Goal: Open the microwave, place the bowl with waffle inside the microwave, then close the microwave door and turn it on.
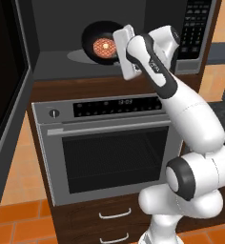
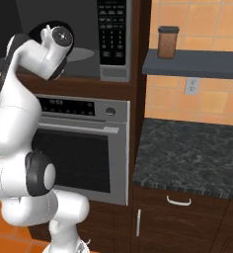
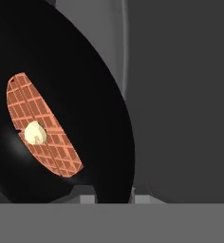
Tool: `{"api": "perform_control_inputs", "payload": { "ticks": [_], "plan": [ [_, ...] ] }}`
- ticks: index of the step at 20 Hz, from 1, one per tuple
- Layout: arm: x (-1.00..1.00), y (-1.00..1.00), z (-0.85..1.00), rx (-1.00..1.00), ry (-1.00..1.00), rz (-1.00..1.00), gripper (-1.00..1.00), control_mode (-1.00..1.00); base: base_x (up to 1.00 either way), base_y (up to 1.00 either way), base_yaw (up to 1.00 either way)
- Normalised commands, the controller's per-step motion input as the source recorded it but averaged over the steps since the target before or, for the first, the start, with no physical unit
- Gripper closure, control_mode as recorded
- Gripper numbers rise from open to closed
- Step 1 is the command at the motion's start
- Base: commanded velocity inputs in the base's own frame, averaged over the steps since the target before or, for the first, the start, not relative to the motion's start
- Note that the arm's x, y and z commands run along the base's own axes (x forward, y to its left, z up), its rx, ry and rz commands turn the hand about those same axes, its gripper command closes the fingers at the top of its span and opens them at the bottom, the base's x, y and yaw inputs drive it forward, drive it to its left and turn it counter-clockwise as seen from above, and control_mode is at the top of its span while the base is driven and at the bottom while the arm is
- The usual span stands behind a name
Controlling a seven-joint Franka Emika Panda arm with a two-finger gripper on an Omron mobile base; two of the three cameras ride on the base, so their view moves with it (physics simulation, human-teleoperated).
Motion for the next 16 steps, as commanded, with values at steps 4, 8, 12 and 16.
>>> {"api": "perform_control_inputs", "payload": {
  "ticks": [4,8,12,16],
  "plan": [
    [0.62,0.3,0.02,-0.06,-0.01,-0.02,1.0,-1.0,0.0,0.0,0.0],
    [0.27,0.05,0.29,0.0,-0.01,0.0,1.0,-1.0,0.0,0.0,0.0],
    [0.46,0.02,0.1,0.0,0.0,0.0,1.0,-1.0,0.0,0.0,0.0],
    [0.71,0.09,-0.21,-0.01,0.0,0.0,1.0,-1.0,0.0,0.0,0.0]
  ]
}}
